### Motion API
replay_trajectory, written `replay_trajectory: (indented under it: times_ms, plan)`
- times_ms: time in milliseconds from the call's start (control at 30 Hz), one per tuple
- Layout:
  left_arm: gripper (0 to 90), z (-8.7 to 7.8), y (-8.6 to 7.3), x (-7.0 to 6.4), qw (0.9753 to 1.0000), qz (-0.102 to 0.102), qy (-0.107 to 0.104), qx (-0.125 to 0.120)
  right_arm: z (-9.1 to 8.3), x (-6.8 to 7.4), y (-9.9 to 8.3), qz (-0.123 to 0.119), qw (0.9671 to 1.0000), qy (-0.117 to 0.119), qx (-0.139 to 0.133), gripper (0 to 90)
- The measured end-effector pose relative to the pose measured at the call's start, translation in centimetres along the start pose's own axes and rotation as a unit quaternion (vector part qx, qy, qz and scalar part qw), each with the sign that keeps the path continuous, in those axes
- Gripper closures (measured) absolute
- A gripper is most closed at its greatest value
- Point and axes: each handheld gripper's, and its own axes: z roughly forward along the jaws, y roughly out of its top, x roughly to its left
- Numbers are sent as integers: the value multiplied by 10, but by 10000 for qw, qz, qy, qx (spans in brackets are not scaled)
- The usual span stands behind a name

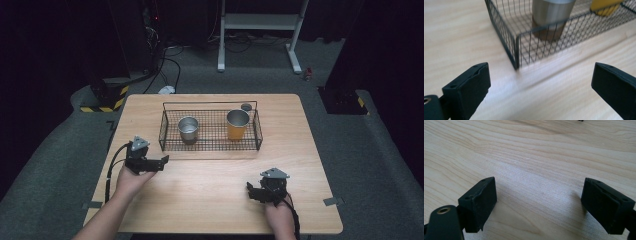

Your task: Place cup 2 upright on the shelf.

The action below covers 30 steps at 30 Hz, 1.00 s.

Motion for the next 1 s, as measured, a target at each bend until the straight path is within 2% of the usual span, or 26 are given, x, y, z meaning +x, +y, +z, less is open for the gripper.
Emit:
replay_trajectory:
  times_ms: [100, 200, 233, 367, 433, 633, 1000]
  plan:
    - [27, 1, -14, -2, 9998, 91, -15, 201, -1, 1, 0, 25, 10000, -7, 8, 133]
    - [26, 5, -31, -5, 9992, 82, -78, 384, 0, 1, 0, 24, 10000, -1, 8, 132]
    - [23, 7, -38, -5, 9987, 130, -47, 497, 0, 1, 0, 26, 10000, -2, 8, 132]
    - [23, 10, -58, -3, 9969, 85, 11, 787, -1, 1, 0, 24, 10000, -3, 9, 132]
    - [27, 6, -66, -5, 9973, 250, 115, 688, -1, 1, 0, 23, 10000, -3, 8, 132]
    - [39, -1, -76, -7, 9986, 214, 161, 456, -1, 1, -1, 23, 10000, -5, 7, 132]
    - [39, -1, -76, -7, 9986, 184, 159, 480, 1, 2, 1, 39, 10000, -66, 20, 122]
